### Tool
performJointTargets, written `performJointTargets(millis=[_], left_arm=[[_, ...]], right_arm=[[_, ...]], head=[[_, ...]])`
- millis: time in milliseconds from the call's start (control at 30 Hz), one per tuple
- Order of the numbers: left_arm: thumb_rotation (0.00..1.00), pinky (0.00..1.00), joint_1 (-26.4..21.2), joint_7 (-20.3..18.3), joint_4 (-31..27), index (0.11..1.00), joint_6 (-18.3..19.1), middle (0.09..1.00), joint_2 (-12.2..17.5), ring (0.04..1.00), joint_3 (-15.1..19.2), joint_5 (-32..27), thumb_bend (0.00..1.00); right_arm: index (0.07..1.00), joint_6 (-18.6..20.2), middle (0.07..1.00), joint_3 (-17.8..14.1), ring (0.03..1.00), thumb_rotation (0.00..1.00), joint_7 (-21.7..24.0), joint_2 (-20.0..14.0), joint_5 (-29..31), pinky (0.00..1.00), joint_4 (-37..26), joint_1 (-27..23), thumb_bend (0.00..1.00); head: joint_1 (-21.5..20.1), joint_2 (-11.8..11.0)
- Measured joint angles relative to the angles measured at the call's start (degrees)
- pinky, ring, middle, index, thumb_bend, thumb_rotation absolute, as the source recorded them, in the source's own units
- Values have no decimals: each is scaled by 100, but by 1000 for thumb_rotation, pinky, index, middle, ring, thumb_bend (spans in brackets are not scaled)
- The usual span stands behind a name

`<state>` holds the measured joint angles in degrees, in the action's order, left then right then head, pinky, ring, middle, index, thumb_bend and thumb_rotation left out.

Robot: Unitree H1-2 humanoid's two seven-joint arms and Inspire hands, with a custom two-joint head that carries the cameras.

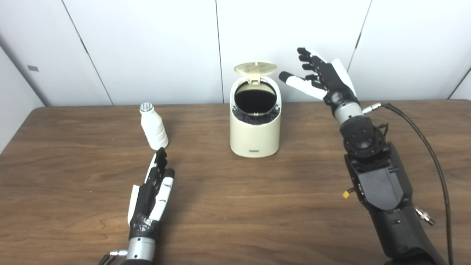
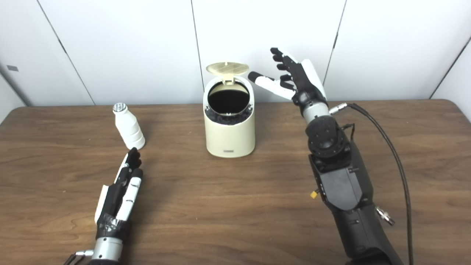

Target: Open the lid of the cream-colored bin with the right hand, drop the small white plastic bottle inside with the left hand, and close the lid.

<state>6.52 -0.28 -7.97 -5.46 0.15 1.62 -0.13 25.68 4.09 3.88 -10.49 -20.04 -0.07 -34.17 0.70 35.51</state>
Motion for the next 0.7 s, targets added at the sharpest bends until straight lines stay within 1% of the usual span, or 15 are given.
performJointTargets(millis=[100,167,200,267,300,400,500,600,700], left_arm=[[729,1000,12,-2,-13,1000,1,992,3,1000,-16,3,437],[742,1000,18,-4,-16,1000,1,995,8,1000,-15,-4,456],[747,1000,20,-4,-17,1000,0,996,14,1000,-14,-8,454],[755,1000,21,-6,-17,1000,-2,997,18,1000,-14,-18,454],[757,1000,22,-7,-16,1000,-3,995,20,1000,-12,-23,449],[757,1000,24,-6,-17,1000,-2,993,23,1000,-2,-47,458],[758,1000,28,-4,-18,999,1,989,27,1000,11,-62,480],[781,1000,26,0,-18,997,1,987,25,1000,18,-66,453],[805,1000,26,9,-19,995,4,984,21,1000,24,-65,448]], right_arm=[[905,117,922,-179,907,795,137,-4,249,861,-365,313,602],[910,122,919,-246,908,859,230,-21,390,862,-598,580,569],[913,121,918,-241,908,875,262,-48,423,860,-680,706,559],[917,116,919,-245,907,881,341,-123,512,868,-838,970,543],[920,115,926,-261,913,869,356,-155,586,885,-905,1091,548],[919,115,936,-472,926,857,443,-161,966,914,-1197,1470,569],[911,86,934,-569,927,870,439,-153,1166,926,-1433,1780,572],[912,-123,942,-574,937,887,411,-140,1218,947,-1493,2110,568],[922,-323,949,-607,943,891,409,-116,1353,948,-1494,2412,561]], head=[[-18,9],[-18,9],[-18,9],[-18,18],[-18,26],[-18,44],[-26,44],[-26,53],[-35,62]])
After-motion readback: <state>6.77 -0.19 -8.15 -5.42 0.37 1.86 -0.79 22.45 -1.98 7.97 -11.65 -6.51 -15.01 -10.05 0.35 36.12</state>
